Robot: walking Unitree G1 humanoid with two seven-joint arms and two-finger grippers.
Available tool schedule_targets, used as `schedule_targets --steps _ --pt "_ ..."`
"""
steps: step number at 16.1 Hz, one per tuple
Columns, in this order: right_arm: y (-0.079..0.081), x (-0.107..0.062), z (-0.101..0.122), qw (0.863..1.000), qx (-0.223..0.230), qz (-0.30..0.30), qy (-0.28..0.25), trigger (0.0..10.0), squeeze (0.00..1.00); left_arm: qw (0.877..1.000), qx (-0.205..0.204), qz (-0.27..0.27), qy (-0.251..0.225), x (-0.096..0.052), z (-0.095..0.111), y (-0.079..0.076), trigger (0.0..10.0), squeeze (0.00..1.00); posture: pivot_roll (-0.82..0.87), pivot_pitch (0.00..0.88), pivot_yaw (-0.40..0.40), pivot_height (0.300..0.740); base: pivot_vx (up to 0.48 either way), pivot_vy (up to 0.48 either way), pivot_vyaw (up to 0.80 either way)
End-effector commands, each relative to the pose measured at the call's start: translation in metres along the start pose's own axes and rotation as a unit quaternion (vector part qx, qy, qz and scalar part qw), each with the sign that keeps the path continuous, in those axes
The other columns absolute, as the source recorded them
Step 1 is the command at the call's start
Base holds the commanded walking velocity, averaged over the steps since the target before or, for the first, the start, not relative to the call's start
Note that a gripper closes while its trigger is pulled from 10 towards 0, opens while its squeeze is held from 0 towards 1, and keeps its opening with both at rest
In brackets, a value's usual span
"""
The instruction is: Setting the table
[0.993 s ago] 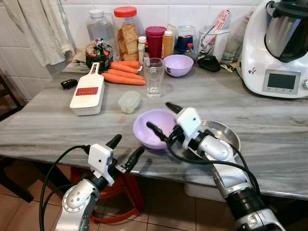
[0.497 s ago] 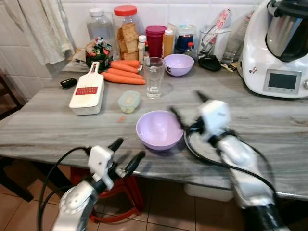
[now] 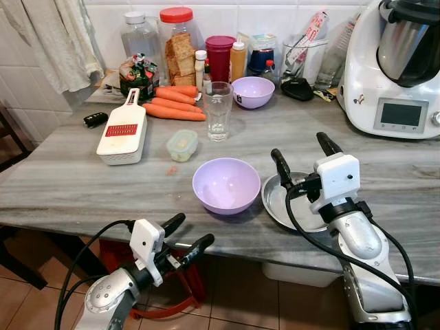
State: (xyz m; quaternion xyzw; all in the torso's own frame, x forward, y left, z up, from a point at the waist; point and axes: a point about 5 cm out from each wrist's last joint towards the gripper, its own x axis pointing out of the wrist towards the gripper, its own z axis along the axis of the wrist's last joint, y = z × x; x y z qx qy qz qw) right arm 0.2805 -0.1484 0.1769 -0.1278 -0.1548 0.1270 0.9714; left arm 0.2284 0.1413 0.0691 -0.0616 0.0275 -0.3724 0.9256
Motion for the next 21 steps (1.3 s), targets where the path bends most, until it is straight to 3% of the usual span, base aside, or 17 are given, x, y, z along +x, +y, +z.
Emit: schedule_targets --steps 1,2,3,4,5,6,9,15,18,21 --pt "0.002 0.002 0.006 1.0 0.007 0.0 -0.008 10.0 0.52 1.0 -0.002 -0.015 -0.003 0.005 0.004 -0.001 10.0 0.0 -0.08 0.0 0.041 0.74 0.0 0.0 0.0" --pt "0.005 0.002 0.006 1.0 0.018 0.007 -0.005 10.0 0.49 1.0 -0.004 -0.019 -0.004 0.007 0.004 -0.002 10.0 0.0 -0.09 0.0 0.042 0.74 0.0 0.0 0.0" --pt "0.008 0.002 0.006 0.999 0.031 0.02 0.0 10.0 0.16 1.0 -0.005 -0.019 -0.005 0.009 0.004 -0.001 10.0 0.0 -0.09 0.0 0.042 0.74 0.0 0.0 0.0" --pt "0.012 0.001 0.005 0.998 0.048 0.032 0.006 10.0 0.05 1.0 -0.009 -0.019 -0.007 0.009 0.004 -0.001 10.0 0.0 -0.09 0.0 0.042 0.74 0.0 0.0 0.0" --pt "0.016 -0.002 0.004 0.997 0.061 0.048 0.017 10.0 0.02 1.0 -0.015 -0.02 -0.009 0.011 0.004 -0.001 10.0 0.0 -0.09 0.0 0.042 0.74 0.0 0.0 0.0" --pt "0.019 -0.006 0.002 0.994 0.082 0.06 0.029 10.0 0.01 0.999 -0.02 -0.022 -0.012 0.014 0.004 0.0 10.0 0.0 -0.09 0.0 0.043 0.74 0.0 0.0 0.0" --pt "0.021 -0.017 0.001 0.992 0.089 0.073 0.042 10.0 0.02 0.999 -0.041 -0.026 -0.019 0.018 0.005 -0.001 10.0 0.0 -0.1 0.0 0.047 0.74 0.0 0.0 0.0" --pt "0.026 -0.024 0.002 0.983 0.13 0.112 0.059 10.0 0.01 0.997 -0.055 -0.058 -0.008 0.026 0.006 -0.006 10.0 0.0 -0.11 0.0 0.054 0.74 0.0 0.0 0.0" --pt "0.024 -0.036 0.003 0.979 0.136 0.139 0.066 10.0 0.01 0.999 -0.017 0.022 -0.033 0.031 0.017 0.009 10.0 0.0 -0.11 0.0 0.056 0.74 0.0 0.0 0.0" --pt "0.034 -0.046 -0.004 0.957 0.185 0.203 0.097 10.0 0.01 0.992 -0.006 0.106 -0.073 0.027 0.033 0.032 10.0 0.0 -0.11 0.0 0.058 0.74 0.0 0.0 0.0"
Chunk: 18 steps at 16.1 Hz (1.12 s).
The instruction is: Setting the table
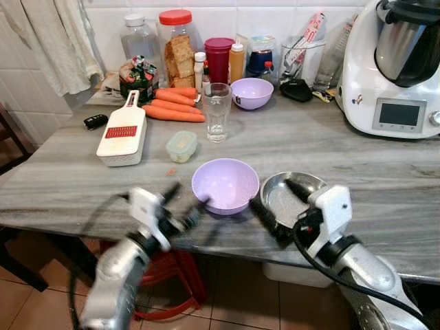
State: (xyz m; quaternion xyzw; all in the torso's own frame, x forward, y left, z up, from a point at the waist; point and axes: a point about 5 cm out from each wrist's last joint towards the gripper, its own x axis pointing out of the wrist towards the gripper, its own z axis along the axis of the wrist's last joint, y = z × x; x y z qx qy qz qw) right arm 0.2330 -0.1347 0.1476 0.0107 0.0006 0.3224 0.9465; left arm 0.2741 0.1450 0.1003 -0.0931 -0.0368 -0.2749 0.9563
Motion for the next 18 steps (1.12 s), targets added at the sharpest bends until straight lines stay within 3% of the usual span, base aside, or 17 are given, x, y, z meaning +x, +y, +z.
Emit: schedule_targets --steps 1,4,5,12,18 --pt "0.005 0.002 0.002 0.999 0.012 0.039 0.004 10.0 0.01 0.999 0.011 0.031 0.0 -0.003 0.001 0.01 10.0 0.0 -0.11 0.0 0.058 0.74 0.0 0.0 0.0" --pt "0.006 0.004 0.002 0.998 0.012 0.067 0.009 10.0 0.01 0.998 0.033 0.062 -0.002 -0.004 0.003 0.019 10.0 0.0 -0.11 0.0 0.058 0.74 0.0 0.0 0.0" --pt "0.009 0.01 0.0 0.993 0.04 0.111 0.021 10.0 0.0 0.993 0.047 0.108 -0.005 -0.003 0.005 0.03 10.0 0.0 -0.11 0.0 0.058 0.74 0.0 0.0 0.0" --pt "0.019 0.02 -0.012 0.966 0.144 0.204 0.064 10.0 0.0 0.99 0.054 0.128 -0.01 -0.004 0.005 0.033 10.0 0.0 -0.07 0.0 0.053 0.74 0.0 0.0 0.0" --pt "0.01 0.027 -0.032 0.96 0.153 0.21 0.103 10.0 0.0 0.99 0.057 0.132 -0.01 -0.003 0.004 0.034 10.0 0.0 -0.07 0.0 0.05 0.74 0.0 0.0 0.0"
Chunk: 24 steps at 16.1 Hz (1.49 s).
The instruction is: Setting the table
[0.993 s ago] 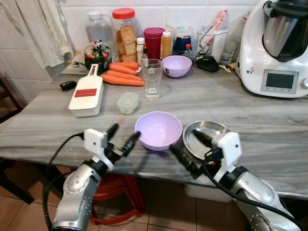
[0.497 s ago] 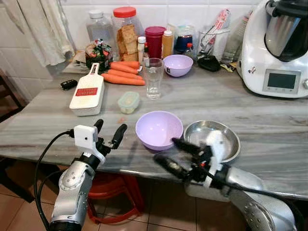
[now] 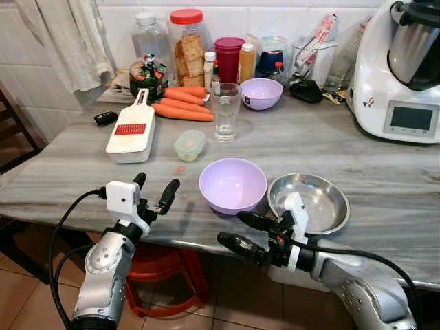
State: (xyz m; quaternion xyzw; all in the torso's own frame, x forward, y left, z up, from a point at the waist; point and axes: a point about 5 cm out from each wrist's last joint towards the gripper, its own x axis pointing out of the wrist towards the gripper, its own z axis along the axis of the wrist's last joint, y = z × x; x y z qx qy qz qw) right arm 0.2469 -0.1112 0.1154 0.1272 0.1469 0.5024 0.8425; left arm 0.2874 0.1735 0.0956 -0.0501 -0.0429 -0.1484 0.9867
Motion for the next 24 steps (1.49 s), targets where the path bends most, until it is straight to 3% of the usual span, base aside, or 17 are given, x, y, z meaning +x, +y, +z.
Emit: schedule_targets --steps 1,16,21,24 --pt "-0.003 0.003 -0.002 1.0 -0.006 0.006 0.007 10.0 0.0 1.0 0.005 0.005 -0.006 0.001 0.002 0.001 10.0 0.0 -0.06 0.0 0.049 0.74 0.0 0.0 0.0" --pt "-0.035 0.018 -0.004 0.999 -0.044 -0.022 0.013 10.0 0.0 1.0 0.001 -0.01 -0.003 -0.002 -0.002 -0.004 10.0 0.0 -0.05 0.005 0.051 0.74 0.0 0.0 0.0" --pt "-0.026 0.011 0.007 0.998 -0.059 -0.017 -0.011 10.0 0.0 1.0 0.003 -0.01 -0.015 -0.003 0.004 -0.003 10.0 0.0 -0.06 0.007 0.05 0.74 0.0 0.0 0.0" --pt "-0.012 -0.007 0.021 0.995 -0.086 -0.022 -0.045 10.0 0.0 0.996 -0.04 -0.083 -0.009 -0.017 0.005 -0.015 10.0 0.0 -0.07 0.006 0.051 0.74 0.0 0.0 0.0"
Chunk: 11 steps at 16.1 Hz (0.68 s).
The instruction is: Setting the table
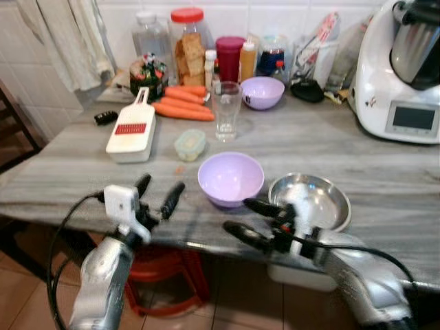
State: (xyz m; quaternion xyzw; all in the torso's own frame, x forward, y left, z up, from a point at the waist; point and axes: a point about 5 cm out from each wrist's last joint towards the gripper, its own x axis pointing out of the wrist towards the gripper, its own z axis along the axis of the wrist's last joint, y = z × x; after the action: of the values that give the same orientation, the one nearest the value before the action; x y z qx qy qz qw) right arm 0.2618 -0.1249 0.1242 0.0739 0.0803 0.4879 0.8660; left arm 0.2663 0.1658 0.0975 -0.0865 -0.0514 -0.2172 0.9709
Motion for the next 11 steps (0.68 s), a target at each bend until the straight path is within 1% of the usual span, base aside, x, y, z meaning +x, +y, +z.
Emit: schedule_targets --steps 1,2,3,4,5,6,8,9,11 --pt "0.005 -0.005 0.012 1.0 -0.02 -0.009 -0.018 10.0 0.0 0.999 -0.008 -0.034 0.017 -0.006 -0.002 -0.005 10.0 0.0 -0.07 0.006 0.051 0.74 0.0 0.0 0.0" --pt "0.007 -0.011 0.018 0.998 -0.046 -0.028 -0.025 10.0 0.0 0.998 -0.017 -0.056 0.034 -0.013 -0.007 -0.008 10.0 0.0 -0.07 0.005 0.052 0.74 0.0 0.0 0.0" --pt "0.005 -0.016 0.024 0.996 -0.067 -0.057 -0.033 10.0 0.0 0.997 -0.018 -0.066 0.043 -0.015 -0.009 -0.009 10.0 0.0 -0.07 0.002 0.049 0.74 0.0 0.0 0.0" --pt "0.003 -0.019 0.027 0.994 -0.073 -0.073 -0.036 10.0 0.0 0.996 -0.02 -0.07 0.046 -0.016 -0.01 -0.009 10.0 0.0 -0.07 0.002 0.049 0.74 0.0 0.0 0.0" --pt "-0.003 -0.024 0.032 0.989 -0.095 -0.11 -0.037 10.0 0.0 0.995 -0.025 -0.078 0.051 -0.016 -0.01 -0.009 10.0 0.0 -0.08 0.0 0.049 0.74 0.0 0.0 0.0" --pt "-0.013 -0.03 0.038 0.979 -0.118 -0.161 -0.036 10.0 0.0 0.993 -0.035 -0.092 0.057 -0.016 -0.011 -0.011 10.0 0.0 -0.08 0.0 0.049 0.74 0.0 0.0 0.0" --pt "-0.031 -0.037 0.047 0.962 -0.127 -0.24 -0.036 10.0 0.0 0.99 -0.037 -0.114 0.067 -0.016 -0.011 -0.012 10.0 0.0 -0.09 0.0 0.049 0.74 0.0 0.0 0.0" --pt "-0.039 -0.039 0.048 0.953 -0.127 -0.274 -0.028 10.0 0.0 0.989 -0.033 -0.123 0.07 -0.016 -0.01 -0.013 10.0 0.0 -0.09 0.0 0.049 0.74 0.0 0.0 0.0" --pt "-0.05 -0.038 0.046 0.947 -0.136 -0.29 0.007 10.0 0.0 0.989 -0.034 -0.127 0.071 -0.015 -0.011 -0.014 10.0 0.0 -0.08 0.0 0.046 0.74 0.0 0.0 0.0"
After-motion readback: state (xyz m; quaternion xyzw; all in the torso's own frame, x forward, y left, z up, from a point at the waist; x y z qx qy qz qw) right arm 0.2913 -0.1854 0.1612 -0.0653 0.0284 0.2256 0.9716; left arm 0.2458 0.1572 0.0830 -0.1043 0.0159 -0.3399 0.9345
